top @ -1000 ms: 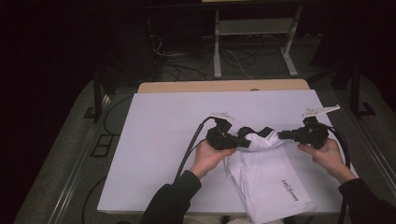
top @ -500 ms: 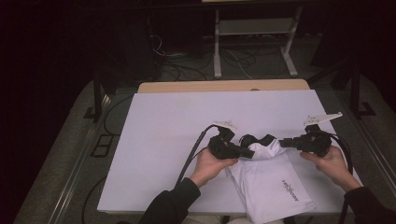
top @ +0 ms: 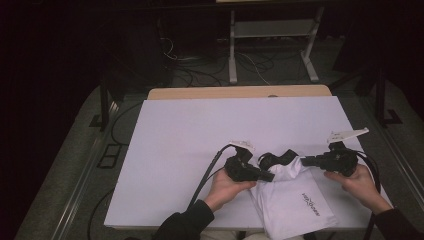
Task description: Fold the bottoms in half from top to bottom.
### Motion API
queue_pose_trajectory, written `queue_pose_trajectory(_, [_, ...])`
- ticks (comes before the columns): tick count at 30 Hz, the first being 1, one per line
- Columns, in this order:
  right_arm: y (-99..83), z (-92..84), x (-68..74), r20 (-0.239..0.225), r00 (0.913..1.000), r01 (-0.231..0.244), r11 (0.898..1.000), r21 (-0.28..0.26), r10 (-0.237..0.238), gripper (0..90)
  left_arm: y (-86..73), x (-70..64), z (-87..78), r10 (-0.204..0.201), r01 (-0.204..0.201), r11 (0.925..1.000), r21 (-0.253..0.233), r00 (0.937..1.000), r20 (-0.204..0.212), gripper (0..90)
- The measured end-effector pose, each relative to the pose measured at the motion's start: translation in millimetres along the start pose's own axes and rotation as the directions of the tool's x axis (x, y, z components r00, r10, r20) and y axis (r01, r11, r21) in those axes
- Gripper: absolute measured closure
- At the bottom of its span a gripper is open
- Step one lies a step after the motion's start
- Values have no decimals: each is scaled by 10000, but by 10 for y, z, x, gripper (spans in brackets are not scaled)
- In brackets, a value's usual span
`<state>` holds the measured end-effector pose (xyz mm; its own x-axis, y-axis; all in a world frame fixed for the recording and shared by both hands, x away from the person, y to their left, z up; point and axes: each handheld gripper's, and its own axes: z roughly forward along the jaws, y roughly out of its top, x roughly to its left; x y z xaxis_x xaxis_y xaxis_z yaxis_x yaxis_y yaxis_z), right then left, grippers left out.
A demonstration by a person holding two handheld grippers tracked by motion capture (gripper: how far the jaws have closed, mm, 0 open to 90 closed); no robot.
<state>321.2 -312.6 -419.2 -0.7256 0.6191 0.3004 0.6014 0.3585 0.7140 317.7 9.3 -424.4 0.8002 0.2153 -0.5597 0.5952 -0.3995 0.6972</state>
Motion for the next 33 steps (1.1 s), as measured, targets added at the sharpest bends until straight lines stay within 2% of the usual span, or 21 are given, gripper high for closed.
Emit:
queue_pose_trajectory(10, [-85, 18, 39, -99, 9999, -110, 9993, 346, 113, 870, -145, 28, 68, -275, 270, 9993, 245, 9994, 211, 878])
queue_pose_trajectory(16, [-134, 54, 55, -123, 9997, -188, 9981, 584, 195, 864, -173, 36, 110, -276, 266, 9991, 321, 9992, 287, 878])
queue_pose_trajectory(25, [-194, 21, 66, -296, 9987, -394, 9967, 706, 416, 851, -223, 27, 135, -390, 371, 9982, 480, 9984, 405, 878])
queue_pose_trajectory(27, [-198, 10, 75, -282, 9988, -367, 9968, 705, 387, 801, -232, 24, 144, -414, 392, 9979, 513, 9983, 412, 878])
queue_pose_trajectory(29, [-197, -5, 93, -360, 9987, -338, 9962, 799, 368, 692, -240, 26, 154, -421, 397, 9975, 586, 9983, 402, 878])
queue_pose_trajectory(33, [-176, -27, 96, -307, 9991, -254, 9966, 787, 279, 557, -246, 34, 162, -397, 368, 9970, 678, 9983, 428, 877])
